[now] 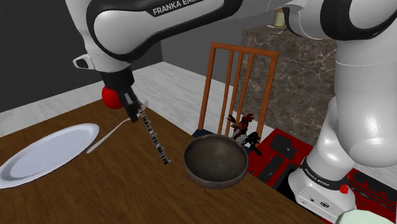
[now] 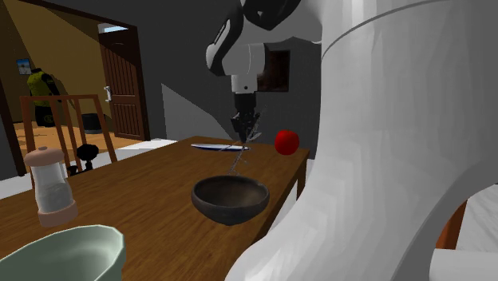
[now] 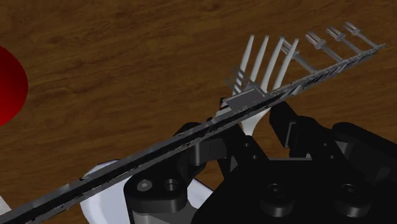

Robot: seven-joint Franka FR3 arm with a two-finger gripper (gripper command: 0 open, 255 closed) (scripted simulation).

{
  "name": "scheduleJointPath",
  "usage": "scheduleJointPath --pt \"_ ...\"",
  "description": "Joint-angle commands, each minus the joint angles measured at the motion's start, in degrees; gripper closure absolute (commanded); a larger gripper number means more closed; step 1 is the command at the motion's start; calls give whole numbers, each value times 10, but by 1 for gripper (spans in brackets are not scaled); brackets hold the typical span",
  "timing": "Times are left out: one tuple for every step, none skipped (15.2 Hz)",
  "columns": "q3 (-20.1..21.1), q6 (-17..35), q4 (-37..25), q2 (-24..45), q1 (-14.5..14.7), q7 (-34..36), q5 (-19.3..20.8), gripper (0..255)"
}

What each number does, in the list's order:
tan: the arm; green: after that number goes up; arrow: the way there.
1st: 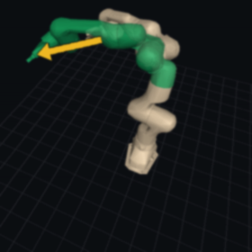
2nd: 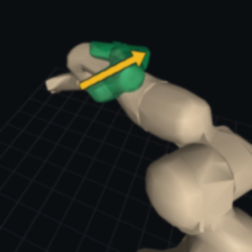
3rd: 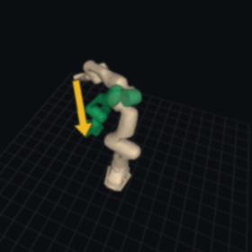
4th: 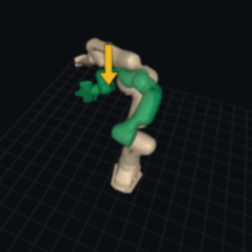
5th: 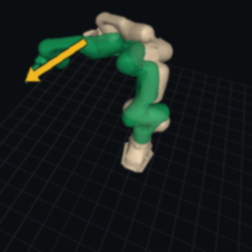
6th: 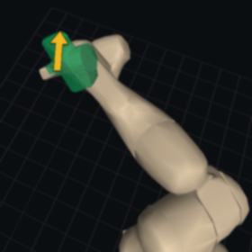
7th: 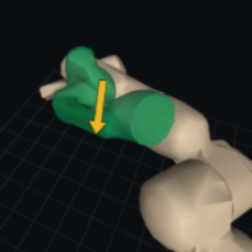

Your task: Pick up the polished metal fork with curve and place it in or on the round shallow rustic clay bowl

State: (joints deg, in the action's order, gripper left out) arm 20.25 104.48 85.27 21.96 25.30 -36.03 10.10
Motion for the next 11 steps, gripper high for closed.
scheduleJointPath --pt "0 -17 -19 1 2 -1 0 255" --pt "1 -25 -26 1 2 -2 -1 255" --pt "1 -32 -33 1 3 -2 -1 255" --pt "1 -40 -41 0 3 -3 -1 255" --pt "1 -48 -48 0 4 -3 -1 255" --pt "2 -55 -56 1 4 -4 -1 255" --pt "2 -59 -61 1 5 -4 -1 255" --pt "4 -47 -21 -27 0 -3 -9 255" --pt "7 -35 15 -53 -5 -2 -17 255" --pt "10 -25 50 -79 -9 -2 -26 255" --pt "12 -16 82 -104 -12 -2 -34 255"
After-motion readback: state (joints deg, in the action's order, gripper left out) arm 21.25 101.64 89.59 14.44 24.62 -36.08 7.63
